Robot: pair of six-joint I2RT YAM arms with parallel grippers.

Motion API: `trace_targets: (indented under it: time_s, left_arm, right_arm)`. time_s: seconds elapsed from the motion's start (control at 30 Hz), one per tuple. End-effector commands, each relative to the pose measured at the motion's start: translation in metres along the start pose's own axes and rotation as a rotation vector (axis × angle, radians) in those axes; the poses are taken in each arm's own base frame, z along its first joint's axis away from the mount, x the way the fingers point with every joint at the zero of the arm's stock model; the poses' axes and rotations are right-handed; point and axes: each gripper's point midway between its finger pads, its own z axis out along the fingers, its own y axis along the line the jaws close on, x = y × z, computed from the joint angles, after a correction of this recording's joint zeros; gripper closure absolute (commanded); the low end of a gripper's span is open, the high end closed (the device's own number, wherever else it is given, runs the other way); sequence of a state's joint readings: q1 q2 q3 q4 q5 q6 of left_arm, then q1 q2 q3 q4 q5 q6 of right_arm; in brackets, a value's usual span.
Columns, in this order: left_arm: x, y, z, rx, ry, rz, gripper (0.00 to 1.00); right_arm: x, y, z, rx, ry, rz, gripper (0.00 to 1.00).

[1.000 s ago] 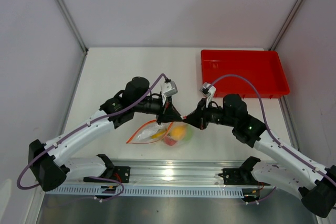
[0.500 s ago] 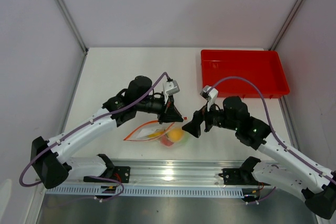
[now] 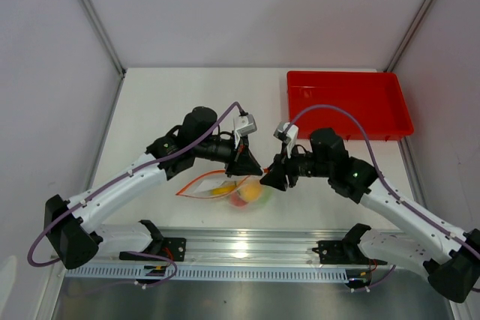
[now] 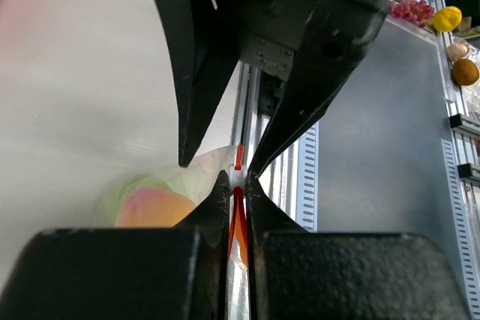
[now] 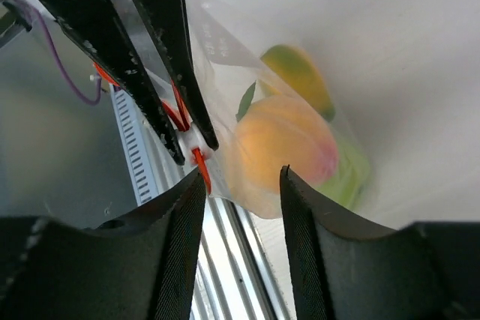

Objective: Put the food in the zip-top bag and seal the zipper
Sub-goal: Zip the zipper food storage bag at the center of the board.

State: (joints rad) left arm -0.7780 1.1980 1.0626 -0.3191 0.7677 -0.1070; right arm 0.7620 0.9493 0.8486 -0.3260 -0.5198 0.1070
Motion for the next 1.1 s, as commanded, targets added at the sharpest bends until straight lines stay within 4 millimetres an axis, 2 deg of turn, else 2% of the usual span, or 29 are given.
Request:
trace_targets:
  time_s: [0.0,0.1,0.13,0.17,0.5,0.63,0.9,1.07]
  left_arm:
    - [-0.016,-0.013,-0.006,0.046,-0.032,0.032,0.99]
    - [-0.013,-0.015,-0.007,0.053,-0.025,0.031,0.99]
    - [-0.012,-0.014,-0.007,0.051,-0.023,0.027,0.99]
    - [-0.012,-0.015,-0.008,0.051,-0.023,0.03,1.0]
    - [-0.009,-0.014,-0.005,0.061,-0.015,0.024,0.99]
    - [-0.009,-0.015,-0.006,0.064,-0.015,0.028,1.0]
    - [-0.002,-0.013,-0.005,0.062,0.004,0.017,0.99]
    - [0.001,-0.011,-0.005,0.048,0.011,0.01,0.99]
  right_arm:
    - [-0.013,0.016,-0.001,-0.093,0.005,-0.054,0.54]
    - [-0.016,0.014,0.001,-0.093,0.008,-0.075,0.67]
    - [-0.018,0.015,0.001,-0.096,0.006,-0.081,0.76]
    - [-0.02,0.015,0.001,-0.098,0.005,-0.086,0.8]
    - [-0.018,0.026,0.006,-0.191,0.059,-0.07,0.82]
    - [-0.018,0.023,0.007,-0.193,0.068,-0.092,1.0]
    - [-0.031,0.029,0.006,-0.224,0.02,-0.112,1.0]
    - [-0.038,0.015,0.004,-0.155,-0.056,-0.065,1.0]
